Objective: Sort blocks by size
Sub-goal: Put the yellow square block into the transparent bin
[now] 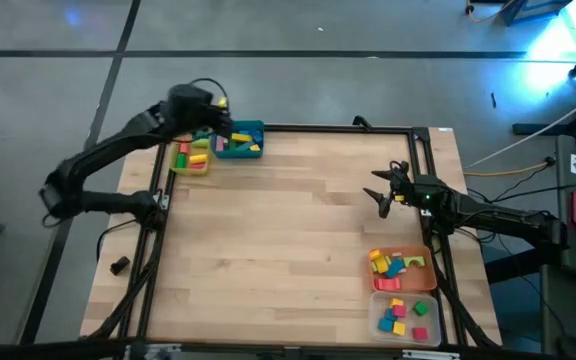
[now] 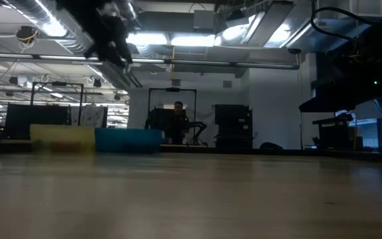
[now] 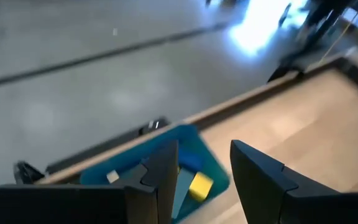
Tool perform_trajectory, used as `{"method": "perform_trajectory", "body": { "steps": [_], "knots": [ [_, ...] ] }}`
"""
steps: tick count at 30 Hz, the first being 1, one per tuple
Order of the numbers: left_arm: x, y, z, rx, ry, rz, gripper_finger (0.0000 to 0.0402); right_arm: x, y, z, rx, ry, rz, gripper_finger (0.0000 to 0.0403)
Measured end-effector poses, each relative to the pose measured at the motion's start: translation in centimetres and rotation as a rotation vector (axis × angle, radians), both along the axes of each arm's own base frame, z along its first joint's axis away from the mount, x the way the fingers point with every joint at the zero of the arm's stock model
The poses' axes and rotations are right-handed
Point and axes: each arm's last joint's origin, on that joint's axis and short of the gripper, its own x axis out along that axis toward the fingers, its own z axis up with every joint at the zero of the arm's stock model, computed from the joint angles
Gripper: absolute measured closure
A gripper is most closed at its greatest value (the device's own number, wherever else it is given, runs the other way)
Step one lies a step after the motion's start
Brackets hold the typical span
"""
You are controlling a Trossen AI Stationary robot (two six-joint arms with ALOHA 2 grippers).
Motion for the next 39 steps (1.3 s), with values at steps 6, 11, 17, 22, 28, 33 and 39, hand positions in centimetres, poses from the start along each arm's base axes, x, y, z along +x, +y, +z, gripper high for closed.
{"method": "perform_trajectory", "body": {
  "steps": [6,11,17,22,28,33,39],
  "knots": [
    [3.3,2.9,-4.9,-0.132,0.167,-0.012,0.0268,0.0,0.0,0.0,0.000,-0.001,0.000,0.0104],
    [5.3,4.8,-9.4,-0.211,0.325,-0.058,0.0268,0.0,0.0,0.1,-0.001,-0.003,0.000,0.0104],
    [6.9,6.6,-12.6,-0.303,0.388,-0.110,0.0268,0.0,-0.1,0.2,-0.012,-0.009,-0.018,0.0104],
    [7.7,7.6,-12.3,-0.394,0.259,-0.085,0.0268,0.0,0.0,0.3,-0.003,-0.024,-0.010,0.0104],
    [7.9,7.5,-12.0,-0.453,0.203,-0.059,0.0268,0.1,0.1,0.3,0.039,-0.039,0.040,0.0104],
    [8.2,7.1,-13.0,-0.527,0.213,-0.046,0.0268,0.1,0.1,0.2,0.042,-0.035,0.042,0.0104],
    [8.6,7.3,-13.5,-0.571,0.163,0.008,0.0268,0.1,0.1,0.2,0.040,-0.033,0.044,0.0104]
  ]
}}
